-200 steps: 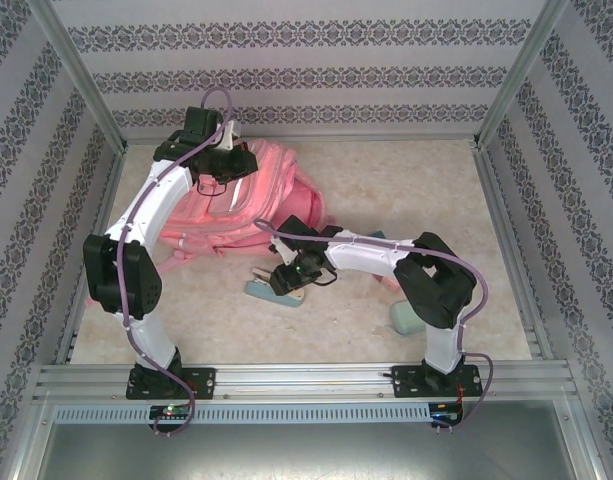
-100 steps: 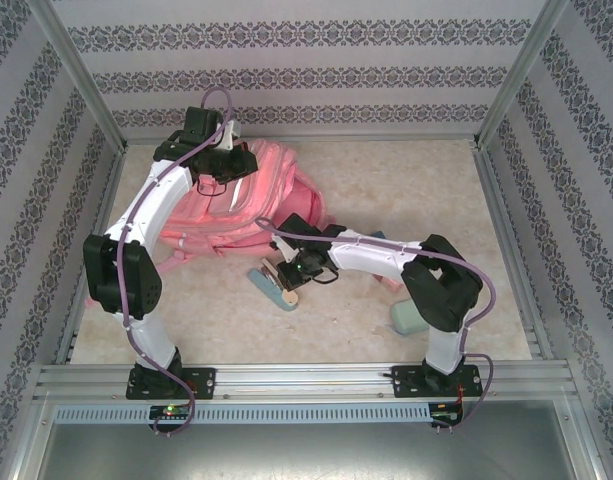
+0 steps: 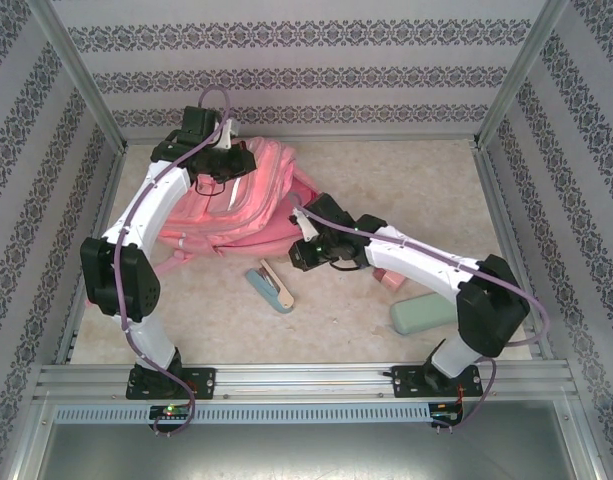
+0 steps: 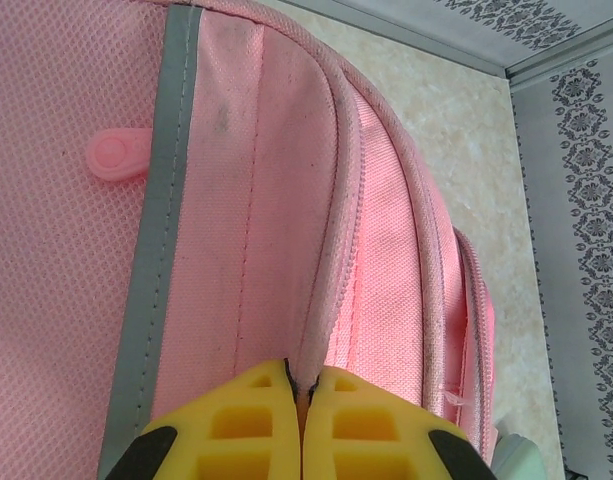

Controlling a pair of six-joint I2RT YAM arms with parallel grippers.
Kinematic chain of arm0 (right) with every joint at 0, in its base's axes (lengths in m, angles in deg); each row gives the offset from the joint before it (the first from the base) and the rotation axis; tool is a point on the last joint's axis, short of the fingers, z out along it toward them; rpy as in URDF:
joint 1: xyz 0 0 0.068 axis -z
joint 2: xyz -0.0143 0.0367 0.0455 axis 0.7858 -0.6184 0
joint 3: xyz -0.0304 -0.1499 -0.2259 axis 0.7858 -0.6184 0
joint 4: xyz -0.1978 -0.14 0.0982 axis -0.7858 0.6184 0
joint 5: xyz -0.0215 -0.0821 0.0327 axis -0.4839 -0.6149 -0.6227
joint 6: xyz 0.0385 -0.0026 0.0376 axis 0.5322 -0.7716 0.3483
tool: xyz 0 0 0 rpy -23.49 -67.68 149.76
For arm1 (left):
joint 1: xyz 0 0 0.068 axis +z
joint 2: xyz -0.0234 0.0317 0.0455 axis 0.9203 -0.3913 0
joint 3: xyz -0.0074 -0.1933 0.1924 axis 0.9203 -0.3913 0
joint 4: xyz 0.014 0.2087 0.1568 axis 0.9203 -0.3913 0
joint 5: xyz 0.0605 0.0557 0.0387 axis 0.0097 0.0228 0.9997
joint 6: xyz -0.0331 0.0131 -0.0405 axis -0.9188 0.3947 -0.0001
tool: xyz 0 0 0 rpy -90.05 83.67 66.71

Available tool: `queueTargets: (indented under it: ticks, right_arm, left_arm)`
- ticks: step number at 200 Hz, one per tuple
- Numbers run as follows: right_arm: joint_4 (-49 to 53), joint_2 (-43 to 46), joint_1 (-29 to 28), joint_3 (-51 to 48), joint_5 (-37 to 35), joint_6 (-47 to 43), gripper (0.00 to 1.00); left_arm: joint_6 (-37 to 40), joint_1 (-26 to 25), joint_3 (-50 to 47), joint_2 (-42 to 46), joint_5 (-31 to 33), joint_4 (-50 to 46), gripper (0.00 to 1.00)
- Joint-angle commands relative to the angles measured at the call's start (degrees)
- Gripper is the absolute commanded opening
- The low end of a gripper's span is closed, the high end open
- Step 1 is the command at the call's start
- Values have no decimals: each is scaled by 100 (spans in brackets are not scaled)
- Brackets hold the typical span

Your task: Pack books, pencil case, and school supplies into a backpack

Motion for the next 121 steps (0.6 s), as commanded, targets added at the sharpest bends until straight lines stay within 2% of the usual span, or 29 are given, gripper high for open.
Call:
queueTargets:
  ticks: [1, 21, 54, 76, 100, 121]
  right_arm:
    - [40, -450, -270, 258, -103, -65, 22]
    - [95, -1034, -448, 530, -291, -87, 25]
    - [10, -1761, -637, 855, -196, -41, 37]
    - [24, -2037, -683, 969, -193, -3, 38]
    - [42, -2131, -710, 965, -306, 19, 26]
    - [8, -2033, -713, 860, -392, 45, 3]
  left_arm:
    - [-55, 130, -70, 263, 11, 102, 0]
    - [-56, 130, -110, 312, 7, 91, 0]
    - [43, 132, -106, 406, 60, -48, 0]
    - [75, 139, -160, 469, 107, -82, 0]
    - [81, 149, -215, 508, 100, -67, 0]
    - [70, 154, -231, 507, 97, -54, 0]
